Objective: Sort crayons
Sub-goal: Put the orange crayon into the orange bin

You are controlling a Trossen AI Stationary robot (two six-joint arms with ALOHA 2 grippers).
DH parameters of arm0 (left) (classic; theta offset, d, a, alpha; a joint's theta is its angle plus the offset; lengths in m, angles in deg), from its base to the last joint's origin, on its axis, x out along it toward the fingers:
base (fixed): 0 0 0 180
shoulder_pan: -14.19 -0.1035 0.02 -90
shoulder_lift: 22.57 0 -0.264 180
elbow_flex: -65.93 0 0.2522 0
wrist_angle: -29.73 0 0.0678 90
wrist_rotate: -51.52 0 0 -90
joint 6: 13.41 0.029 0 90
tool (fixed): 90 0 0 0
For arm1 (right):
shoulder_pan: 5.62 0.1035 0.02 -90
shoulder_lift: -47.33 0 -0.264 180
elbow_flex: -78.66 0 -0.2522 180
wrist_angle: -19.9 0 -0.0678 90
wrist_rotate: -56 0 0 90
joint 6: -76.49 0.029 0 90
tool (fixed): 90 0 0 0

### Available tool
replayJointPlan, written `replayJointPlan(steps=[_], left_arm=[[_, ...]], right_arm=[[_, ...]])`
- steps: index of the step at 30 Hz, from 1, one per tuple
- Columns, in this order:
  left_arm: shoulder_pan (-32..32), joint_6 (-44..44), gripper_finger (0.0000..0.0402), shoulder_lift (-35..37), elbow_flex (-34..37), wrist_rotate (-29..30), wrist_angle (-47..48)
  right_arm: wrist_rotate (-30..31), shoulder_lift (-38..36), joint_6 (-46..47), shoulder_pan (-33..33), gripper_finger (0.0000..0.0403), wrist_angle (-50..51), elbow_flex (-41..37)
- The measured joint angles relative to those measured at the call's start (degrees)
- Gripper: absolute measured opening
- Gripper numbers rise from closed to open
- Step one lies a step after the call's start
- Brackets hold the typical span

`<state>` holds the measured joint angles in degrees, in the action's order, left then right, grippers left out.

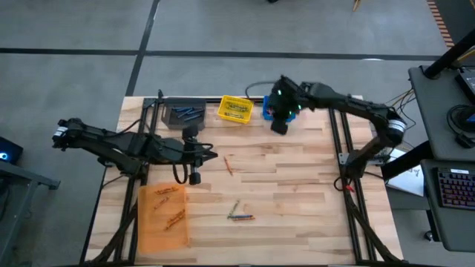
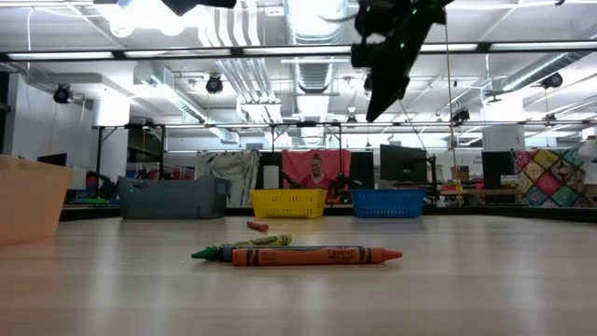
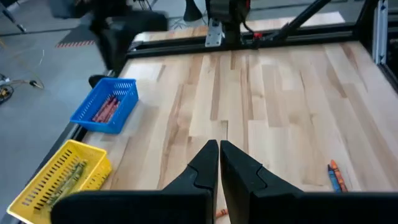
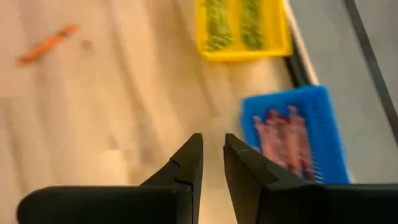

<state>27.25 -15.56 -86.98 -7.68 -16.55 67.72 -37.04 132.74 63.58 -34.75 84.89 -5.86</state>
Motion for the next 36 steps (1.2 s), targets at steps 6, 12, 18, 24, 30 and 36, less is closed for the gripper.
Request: replayJointPlan(steps=[6, 12, 18, 24, 30, 36], left_arm=[[0.0, 0.26, 0.0, -3.7, 0.0, 0.01, -0.08], [-0.04, 5.48, 0.0, -7.9, 0.0, 0.0, 0.24], [-0.63, 13.7, 0.0, -12.01, 0.0, -2.7, 0.67], [-5.16, 21.67, 0.0, -16.38, 0.0, -13.24, 1.37], [-11.85, 29.45, 0.0, -22.92, 0.0, -17.15, 1.64], [-17.81, 33.11, 0.0006, -30.33, -0.02, -19.65, 1.37]], right_arm=[[0.01, -9.05, 7.06, 9.9, 0.0056, -15.19, -14.58], [0.07, -14.74, 12.24, 17.49, 0.0056, -35.43, -28.16], [0.13, -15.89, 11.77, 21.98, 0.0056, -52.01, -36.04], [0.2, -15.89, 10.69, 25.1, 0.0056, -57.42, -39.2], [0.06, -15.91, 9.25, 27.47, 0.0056, -60.69, -40.63], [0.09, -15.91, 9.67, 27.76, 0.0056, -60.73, -40.63]])
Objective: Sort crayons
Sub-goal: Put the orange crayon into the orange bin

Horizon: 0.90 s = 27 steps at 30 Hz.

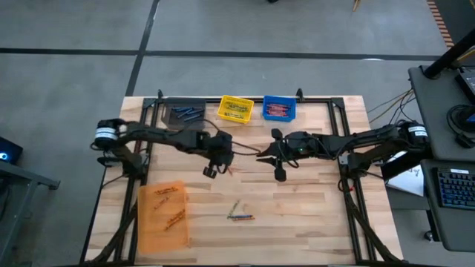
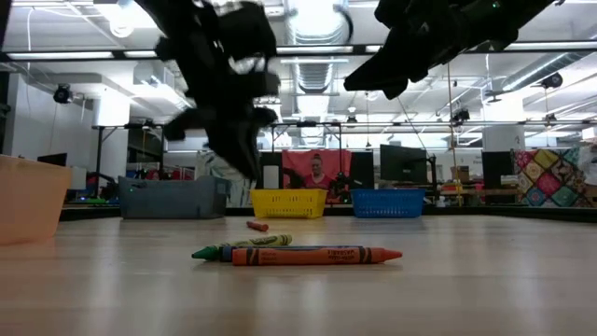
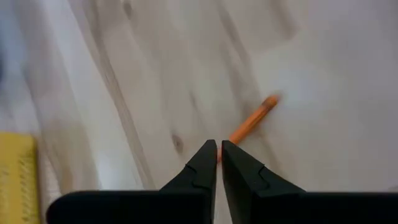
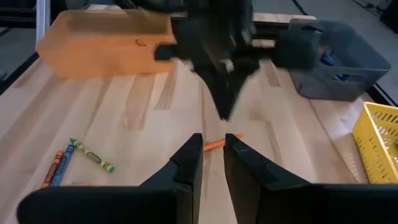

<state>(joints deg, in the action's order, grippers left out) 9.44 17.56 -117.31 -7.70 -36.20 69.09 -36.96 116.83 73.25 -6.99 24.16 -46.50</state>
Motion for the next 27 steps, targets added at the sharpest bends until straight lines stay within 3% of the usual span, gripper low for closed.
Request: replayJointPlan(steps=[13, 27], left_arm=[[-1.53, 9.38, 0.012, -8.72, -2.34, 0.01, 0.43], [-1.63, 10.51, 0.0107, -11.71, -2.36, -0.27, -0.84]], right_arm=[[-0.05, 0.0, 2.21, -0.02, 0.0056, 1.66, -0.15], [-0.03, 0.0, 3.29, 0.0, 0.0056, 2.15, -0.44]])
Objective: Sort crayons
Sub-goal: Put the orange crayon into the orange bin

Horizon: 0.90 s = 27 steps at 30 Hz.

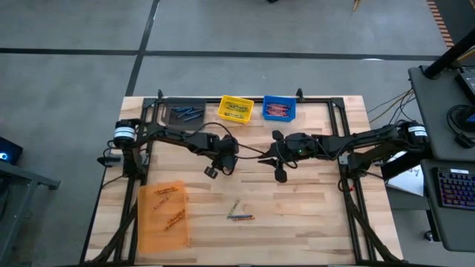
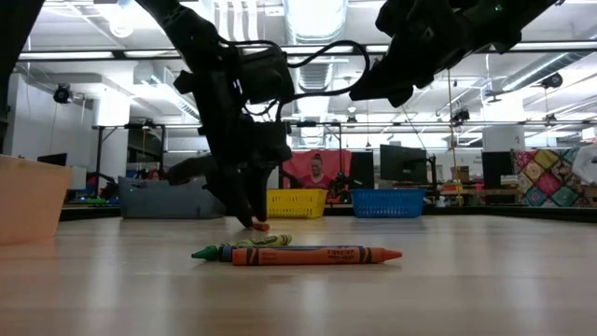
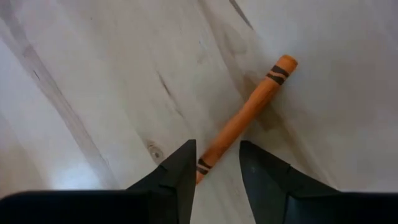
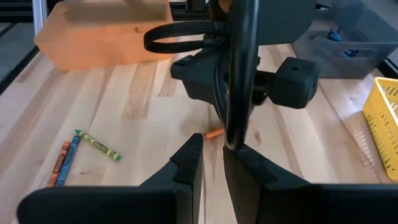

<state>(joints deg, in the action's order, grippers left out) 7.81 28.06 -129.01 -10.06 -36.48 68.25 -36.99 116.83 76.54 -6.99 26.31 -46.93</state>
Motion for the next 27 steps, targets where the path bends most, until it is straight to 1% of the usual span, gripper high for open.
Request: replayJointPlan(steps=[6, 11, 12, 15, 19, 23, 27], left_arm=[[0.01, -0.13, 0.0072, -0.04, 0.0, -0.15, 0.12], [-0.01, -0.17, 0.0014, -0.04, 0.0, 0.09, 0.06], [-0.01, -0.35, 0.0008, -0.04, 0.0, 0.23, 0.07], [0.01, -0.44, 0.0007, -0.04, 0.0, 0.65, 0.04], [0.1, -0.5, 0.0002, 0.95, 0.02, 3.23, 1.58], [0.08, -1.65, 0.0001, 4.73, 0.11, 3.45, 4.25], [0.08, -3.57, 0.0001, 10.44, 0.11, 3.45, 6.92]], right_arm=[[0.03, 0.0, 0.0, 0.0, 0.0056, -0.06, -0.09], [0.03, 0.0, 0.0, 0.0, 0.0056, -0.05, -0.09], [0.05, 0.0, 0.0, 0.0, 0.0056, -0.04, -0.09], [0.05, 0.0, 0.0, 0.0, 0.0056, 0.12, -0.09], [0.15, 0.0, 0.69, -0.02, 0.0056, 0.87, -0.09], [0.14, 0.0, 1.04, 0.0, 0.0056, 2.05, -0.09], [0.12, 0.0, 1.94, -0.02, 0.0056, 2.66, -0.09]])
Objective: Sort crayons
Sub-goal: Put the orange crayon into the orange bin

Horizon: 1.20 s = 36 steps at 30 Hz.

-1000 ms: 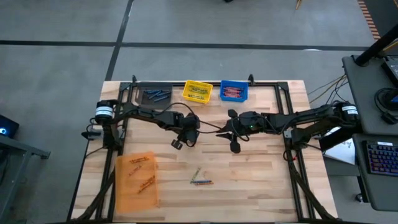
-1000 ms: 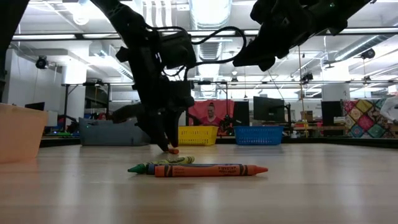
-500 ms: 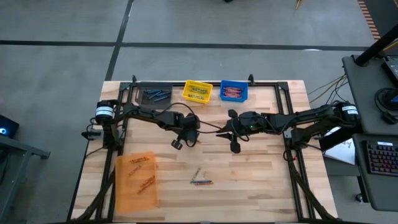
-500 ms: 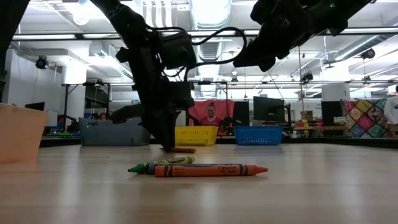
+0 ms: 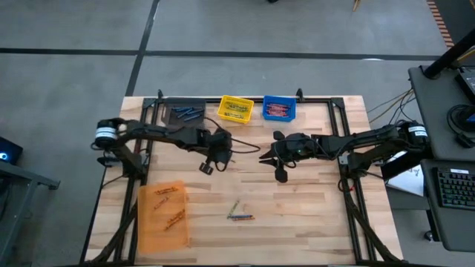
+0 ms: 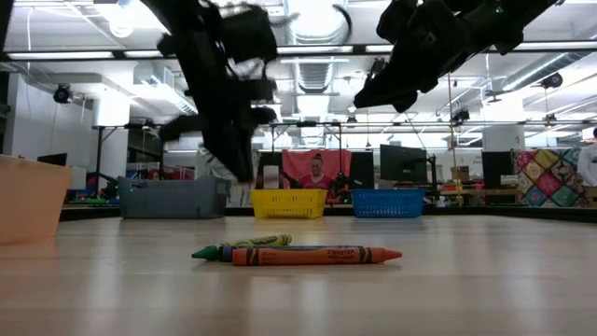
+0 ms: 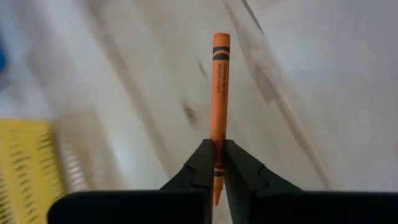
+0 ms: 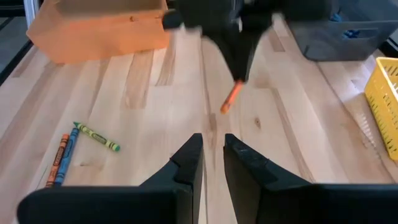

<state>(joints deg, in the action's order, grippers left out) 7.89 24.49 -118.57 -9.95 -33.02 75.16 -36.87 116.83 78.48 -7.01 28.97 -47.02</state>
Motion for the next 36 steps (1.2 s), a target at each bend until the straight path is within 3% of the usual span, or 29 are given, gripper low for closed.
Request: replayJointPlan(steps=[7, 15, 24, 36], left_arm=[[0.92, -9.57, 0.0, 12.07, 0.0, 0.04, 3.92], [7.29, -32.45, 0.0, 21.45, -4.75, -0.13, 13.88], [21.02, -54.77, 0.0, 21.8, -12.1, -0.47, 28.03], [44.68, -90.92, 0.0, 21.57, -10.52, -0.74, 38.26]], right_arm=[[-0.07, 0.0, 0.6, 0.01, 0.0056, -0.15, 0.0], [-0.07, 0.0, 0.6, 0.0, 0.0056, -0.26, 0.0], [-0.09, 0.0, 0.6, 0.0, 0.0056, -0.24, 0.0], [-0.11, 0.0, 0.4, 0.0, 0.0056, -0.28, 0.0]])
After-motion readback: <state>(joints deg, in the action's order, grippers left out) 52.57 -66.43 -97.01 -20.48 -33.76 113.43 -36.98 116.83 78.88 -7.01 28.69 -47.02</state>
